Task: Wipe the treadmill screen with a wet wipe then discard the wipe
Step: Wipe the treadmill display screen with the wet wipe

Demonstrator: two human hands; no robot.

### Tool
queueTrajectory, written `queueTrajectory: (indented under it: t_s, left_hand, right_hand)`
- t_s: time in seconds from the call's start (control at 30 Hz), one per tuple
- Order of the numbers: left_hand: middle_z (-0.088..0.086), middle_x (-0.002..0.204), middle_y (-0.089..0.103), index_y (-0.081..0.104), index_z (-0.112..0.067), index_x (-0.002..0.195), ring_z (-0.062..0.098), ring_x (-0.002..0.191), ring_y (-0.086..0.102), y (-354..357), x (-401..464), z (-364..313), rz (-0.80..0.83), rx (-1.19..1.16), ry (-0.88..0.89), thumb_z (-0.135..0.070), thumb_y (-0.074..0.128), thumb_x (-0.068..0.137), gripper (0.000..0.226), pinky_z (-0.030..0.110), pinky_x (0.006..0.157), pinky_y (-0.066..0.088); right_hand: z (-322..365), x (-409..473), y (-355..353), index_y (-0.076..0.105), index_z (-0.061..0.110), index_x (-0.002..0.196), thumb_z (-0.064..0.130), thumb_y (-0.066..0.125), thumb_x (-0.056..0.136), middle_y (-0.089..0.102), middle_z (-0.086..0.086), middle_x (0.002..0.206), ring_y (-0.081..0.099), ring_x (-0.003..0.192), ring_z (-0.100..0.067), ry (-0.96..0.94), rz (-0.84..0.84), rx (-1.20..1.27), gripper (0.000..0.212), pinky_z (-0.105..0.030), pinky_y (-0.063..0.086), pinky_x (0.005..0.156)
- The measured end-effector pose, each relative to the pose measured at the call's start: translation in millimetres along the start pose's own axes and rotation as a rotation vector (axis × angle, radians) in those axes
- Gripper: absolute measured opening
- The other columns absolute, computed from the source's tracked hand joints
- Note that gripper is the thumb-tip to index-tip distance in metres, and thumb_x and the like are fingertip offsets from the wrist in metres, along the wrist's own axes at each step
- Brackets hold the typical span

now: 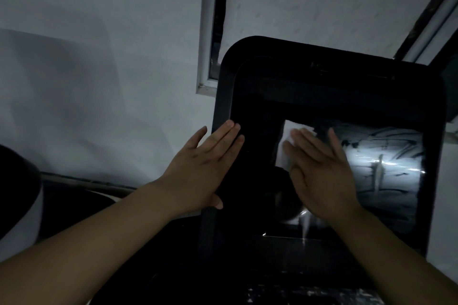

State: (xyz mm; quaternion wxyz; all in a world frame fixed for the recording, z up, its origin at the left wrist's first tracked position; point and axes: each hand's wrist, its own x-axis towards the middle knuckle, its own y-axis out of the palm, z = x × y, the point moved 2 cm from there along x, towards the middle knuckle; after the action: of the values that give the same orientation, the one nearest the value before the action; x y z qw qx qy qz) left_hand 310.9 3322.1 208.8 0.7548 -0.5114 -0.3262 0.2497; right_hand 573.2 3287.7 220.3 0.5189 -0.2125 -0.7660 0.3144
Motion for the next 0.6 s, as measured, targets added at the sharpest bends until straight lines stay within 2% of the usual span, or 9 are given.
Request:
queueTrajectory:
  t_s: [0.1,0.23,0.33,0.47,0.6]
  left_hand:
    - [0.012,0.165,-0.03,-0.019,-0.011,0.159,0.023,0.15,-0.032,-0.1,0.5,-0.2,-0.023,-0.004,0.006,-0.075,0.072,0.068,0.143,0.052,0.126,-0.003]
    - [0.014,0.17,-0.011,-0.002,-0.008,0.162,0.025,0.156,-0.017,0.0,-0.7,1.9,-0.037,-0.007,0.022,-0.075,0.079,0.058,0.147,0.053,0.126,0.004]
    - [0.015,0.17,-0.006,0.002,-0.008,0.162,0.026,0.157,-0.013,1.3,-0.1,2.5,-0.036,0.008,0.021,-0.077,0.079,0.054,0.149,0.054,0.125,0.009]
    - [0.015,0.17,-0.003,0.005,-0.008,0.162,0.026,0.157,-0.01,2.6,-0.1,2.8,-0.039,0.012,0.015,-0.077,0.079,0.053,0.149,0.055,0.125,0.013]
    - [0.016,0.17,-0.002,0.004,-0.008,0.162,0.026,0.157,-0.01,2.7,0.1,2.5,-0.043,0.024,0.013,-0.077,0.08,0.051,0.151,0.054,0.125,0.012]
  right_hand:
    - [20.2,22.5,7.3,0.068,0.01,0.13,0.025,0.043,0.095,0.059,-0.008,0.146,0.048,0.143,-0.026,-0.006,-0.032,0.022,0.046,-0.059,0.024,0.122]
    - [35.0,48.0,12.2,0.067,0.011,0.131,0.023,0.045,0.096,0.06,-0.008,0.146,0.048,0.143,-0.024,-0.044,-0.036,0.033,0.044,-0.059,0.025,0.123]
    - [13.0,40.4,6.4,0.068,0.014,0.131,0.024,0.044,0.094,0.06,-0.007,0.146,0.051,0.141,-0.023,-0.056,-0.045,0.004,0.045,-0.059,0.024,0.123]
    - [-35.0,18.5,-1.2,0.07,0.012,0.128,0.024,0.045,0.093,0.063,-0.008,0.142,0.056,0.136,-0.025,0.021,-0.07,-0.028,0.044,-0.063,0.026,0.12]
    - [-23.4,32.6,2.8,0.074,0.011,0.116,0.024,0.046,0.094,0.066,-0.011,0.137,0.059,0.133,-0.027,0.043,-0.115,-0.012,0.038,-0.061,0.027,0.121]
